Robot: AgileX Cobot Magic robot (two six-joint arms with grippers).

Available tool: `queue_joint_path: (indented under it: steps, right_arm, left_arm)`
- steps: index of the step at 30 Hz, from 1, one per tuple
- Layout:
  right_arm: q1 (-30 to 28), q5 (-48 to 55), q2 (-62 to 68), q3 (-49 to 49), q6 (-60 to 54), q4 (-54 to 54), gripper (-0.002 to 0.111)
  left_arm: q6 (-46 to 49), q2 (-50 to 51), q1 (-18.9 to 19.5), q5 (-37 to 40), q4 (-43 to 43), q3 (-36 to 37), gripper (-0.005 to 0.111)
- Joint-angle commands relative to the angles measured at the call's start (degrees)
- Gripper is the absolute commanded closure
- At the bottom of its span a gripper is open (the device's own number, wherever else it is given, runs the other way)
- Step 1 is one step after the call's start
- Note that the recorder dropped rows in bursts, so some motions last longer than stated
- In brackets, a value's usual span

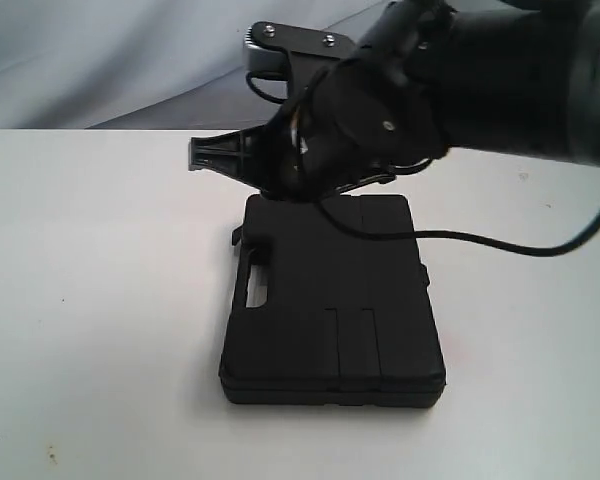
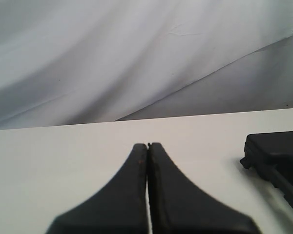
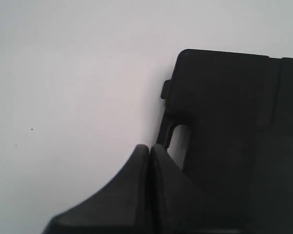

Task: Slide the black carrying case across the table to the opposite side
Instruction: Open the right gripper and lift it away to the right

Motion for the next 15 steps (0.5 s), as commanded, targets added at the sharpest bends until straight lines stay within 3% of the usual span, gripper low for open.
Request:
queue_joint_path:
  steps: [1, 15]
  right_arm:
    - [-3.17, -4.4, -5.99, 7.51, -2.27, 0.01, 0.108]
    - [-18.61, -16.01, -25.33, 31.88, -8.91, 5.53, 0.108]
  left_arm:
    - [-0.16, -0.24, 0.1, -0.07, 0.0, 0.27, 0.107]
    - [-0.27, -0.24, 0.1, -0.07, 0.0, 0.27, 0.107]
